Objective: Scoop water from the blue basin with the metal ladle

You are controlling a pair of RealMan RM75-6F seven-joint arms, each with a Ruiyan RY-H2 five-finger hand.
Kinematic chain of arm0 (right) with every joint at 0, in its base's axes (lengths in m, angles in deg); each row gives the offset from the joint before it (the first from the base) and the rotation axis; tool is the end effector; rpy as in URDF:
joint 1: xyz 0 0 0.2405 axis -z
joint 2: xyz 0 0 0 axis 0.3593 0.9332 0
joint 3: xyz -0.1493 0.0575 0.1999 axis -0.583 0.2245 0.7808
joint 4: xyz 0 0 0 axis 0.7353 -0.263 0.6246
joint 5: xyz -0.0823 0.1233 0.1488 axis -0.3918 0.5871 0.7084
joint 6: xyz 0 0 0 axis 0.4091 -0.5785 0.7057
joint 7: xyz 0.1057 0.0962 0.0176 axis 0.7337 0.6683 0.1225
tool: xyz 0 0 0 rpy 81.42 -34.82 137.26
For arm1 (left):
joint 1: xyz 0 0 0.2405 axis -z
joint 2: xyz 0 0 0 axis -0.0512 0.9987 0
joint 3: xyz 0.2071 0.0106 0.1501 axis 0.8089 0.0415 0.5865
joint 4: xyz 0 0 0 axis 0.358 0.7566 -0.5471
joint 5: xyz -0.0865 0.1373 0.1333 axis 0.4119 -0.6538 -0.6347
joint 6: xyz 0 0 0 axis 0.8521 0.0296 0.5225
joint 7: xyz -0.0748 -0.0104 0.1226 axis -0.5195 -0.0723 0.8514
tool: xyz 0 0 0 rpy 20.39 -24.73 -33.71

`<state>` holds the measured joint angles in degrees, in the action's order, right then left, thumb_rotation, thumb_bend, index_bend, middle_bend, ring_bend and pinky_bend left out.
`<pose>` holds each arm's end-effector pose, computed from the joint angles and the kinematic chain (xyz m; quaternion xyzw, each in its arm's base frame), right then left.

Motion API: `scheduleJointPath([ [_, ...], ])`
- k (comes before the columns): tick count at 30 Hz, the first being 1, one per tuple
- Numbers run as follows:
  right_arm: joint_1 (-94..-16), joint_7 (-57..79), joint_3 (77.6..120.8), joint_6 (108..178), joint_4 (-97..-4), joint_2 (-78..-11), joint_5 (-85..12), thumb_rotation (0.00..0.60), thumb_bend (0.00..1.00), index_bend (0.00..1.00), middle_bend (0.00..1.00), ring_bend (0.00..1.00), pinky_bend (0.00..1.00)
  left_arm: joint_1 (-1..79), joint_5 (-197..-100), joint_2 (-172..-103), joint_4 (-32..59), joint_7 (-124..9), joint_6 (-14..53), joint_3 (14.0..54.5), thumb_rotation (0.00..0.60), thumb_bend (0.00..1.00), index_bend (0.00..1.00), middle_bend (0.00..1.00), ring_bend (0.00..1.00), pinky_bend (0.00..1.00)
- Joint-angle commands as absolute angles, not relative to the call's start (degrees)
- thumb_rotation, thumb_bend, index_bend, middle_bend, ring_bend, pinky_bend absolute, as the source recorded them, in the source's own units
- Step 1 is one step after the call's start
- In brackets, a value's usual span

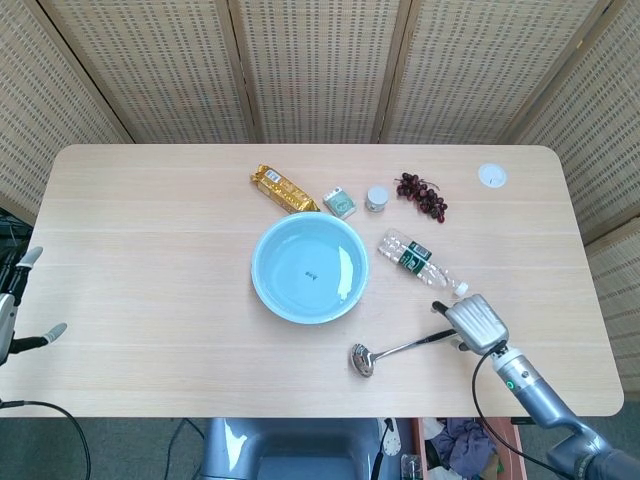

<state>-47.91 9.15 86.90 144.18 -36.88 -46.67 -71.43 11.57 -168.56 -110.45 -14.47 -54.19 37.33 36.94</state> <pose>-0.2940 -0.2841 0.0219 0.8156 -0.2450 0.3025 0.4280 -0.2871 0.2079 0.1923 -0.5948 -0.3709 -0.3819 0.6024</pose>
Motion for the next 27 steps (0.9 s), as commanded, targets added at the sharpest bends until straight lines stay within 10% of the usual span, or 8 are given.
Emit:
scheduleJointPath([
  [1, -49.94, 10.39, 84.81, 143.47, -33.69, -48.66, -74.11, 0.6, 0.07, 0.37, 0.97, 0.93, 1.0, 11.7, -168.36, -110.61, -14.59, -53.8, 37.08, 36.94, 0.6, 0.0, 0.0, 0.0, 0.0, 0.0],
  [27, -51.82, 14.55, 81.04, 144.34, -19.94, -56.32, -76.09, 0.6, 0.28, 0.48, 0.97, 0.93, 1.0, 12.17, -167.83, -111.13, -14.84, -52.0, 36.21, 37.21, 0.6, 0.0, 0.0, 0.0, 0.0, 0.0],
])
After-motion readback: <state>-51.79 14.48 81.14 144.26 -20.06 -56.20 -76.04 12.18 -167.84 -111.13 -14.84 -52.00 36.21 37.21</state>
